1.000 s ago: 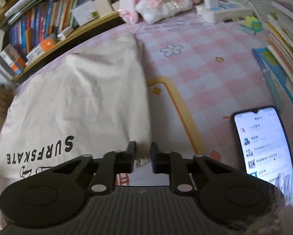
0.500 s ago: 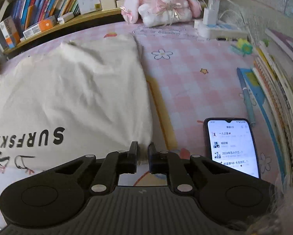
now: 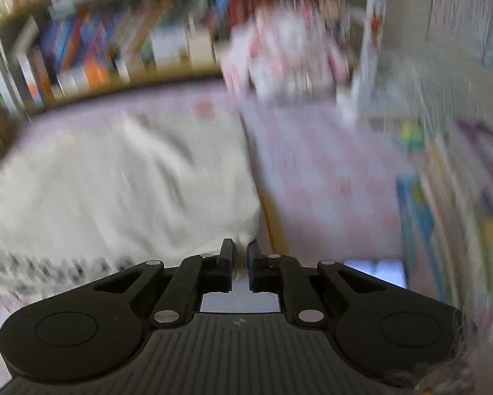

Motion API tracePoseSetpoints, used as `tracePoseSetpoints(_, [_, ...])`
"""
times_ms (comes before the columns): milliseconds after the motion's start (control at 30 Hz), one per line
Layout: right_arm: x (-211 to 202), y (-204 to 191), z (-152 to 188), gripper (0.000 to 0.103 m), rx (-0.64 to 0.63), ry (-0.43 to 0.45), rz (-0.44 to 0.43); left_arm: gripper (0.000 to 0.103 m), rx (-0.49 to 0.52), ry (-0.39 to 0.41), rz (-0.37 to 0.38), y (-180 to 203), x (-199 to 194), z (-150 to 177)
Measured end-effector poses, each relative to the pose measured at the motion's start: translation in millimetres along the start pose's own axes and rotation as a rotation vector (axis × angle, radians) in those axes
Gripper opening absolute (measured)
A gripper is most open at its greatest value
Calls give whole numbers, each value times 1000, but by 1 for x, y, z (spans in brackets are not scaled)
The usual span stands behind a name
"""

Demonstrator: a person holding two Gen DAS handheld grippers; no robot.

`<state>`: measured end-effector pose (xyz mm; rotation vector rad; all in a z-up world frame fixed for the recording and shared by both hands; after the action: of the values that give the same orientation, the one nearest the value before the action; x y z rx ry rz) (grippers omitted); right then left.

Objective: Fold clothes

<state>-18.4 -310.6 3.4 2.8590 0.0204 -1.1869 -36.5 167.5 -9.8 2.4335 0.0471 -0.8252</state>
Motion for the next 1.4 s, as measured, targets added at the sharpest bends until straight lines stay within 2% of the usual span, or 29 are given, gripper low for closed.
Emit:
tracePoseSetpoints(67, [-21,-2,-12,8,-7,63,14,6,0,-19,-15,-8,-1,8])
tracePoseSetpoints(133, [-21,0,1,8,2,42,29,6,-11,-85,-61,-29,10,29])
tracePoseSetpoints(200, [1,2,34,8,17,-54,39,6,-12,-141,-93,-43,22,48])
tracePoseSetpoints(267, [24,3,66,8,24,-155,49,7,4,-145,-99,-47,24,57])
tracePoseSetpoints(400, [24,-1,77,9,12,-144,77,9,16,-144,-96,-48,24,58])
tracePoseSetpoints(433, [24,-2,77,10,9,-141,86,13,25,-146,-100,-48,24,58])
tracePoseSetpoints(500, [22,-2,76,16,4,-136,104,14,30,-139,-110,-48,22,58])
tracePoseSetpoints(567, [20,-2,76,43,-1,-131,122,26,28,-123,-125,-49,17,56])
tracePoseSetpoints(600, [16,-3,74,45,-9,-117,133,32,28,-108,-134,-49,13,55])
tracePoseSetpoints(633, [11,-5,72,53,-11,-101,136,40,28,-93,-140,-48,10,53])
tracePoseSetpoints(667, [7,-8,70,69,-12,-85,139,44,27,-80,-137,-46,6,52])
tracePoseSetpoints(733, [-3,-13,67,85,-23,-52,143,59,26,-49,-133,-43,-1,48])
tracePoseSetpoints(800, [-12,-21,63,88,-41,-17,143,70,31,-21,-141,-37,-9,44])
tracePoseSetpoints(967, [-23,-36,54,103,-46,18,123,85,53,17,-205,-24,-19,42])
tracePoseSetpoints(1100, [-24,-43,48,103,-40,25,77,88,61,13,-212,-10,-21,49])
tracePoseSetpoints(1300, [-15,-38,49,103,-46,6,73,88,68,-15,-248,18,-9,70])
tracePoseSetpoints(1400, [-10,-35,49,103,-50,-4,71,88,59,-39,-241,38,-2,83])
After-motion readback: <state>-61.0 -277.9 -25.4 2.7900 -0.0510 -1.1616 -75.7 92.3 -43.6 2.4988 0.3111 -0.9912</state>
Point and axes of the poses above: each gripper's, at about its wrist camera, not at the fingertips, and x roughly the way its jaws point, y to its right, z to its underside, the point moved 9 cm from there along x, roughly the way its jaws point, and after that the axes turned 8 degrees about -x, right-handed, at the moved point
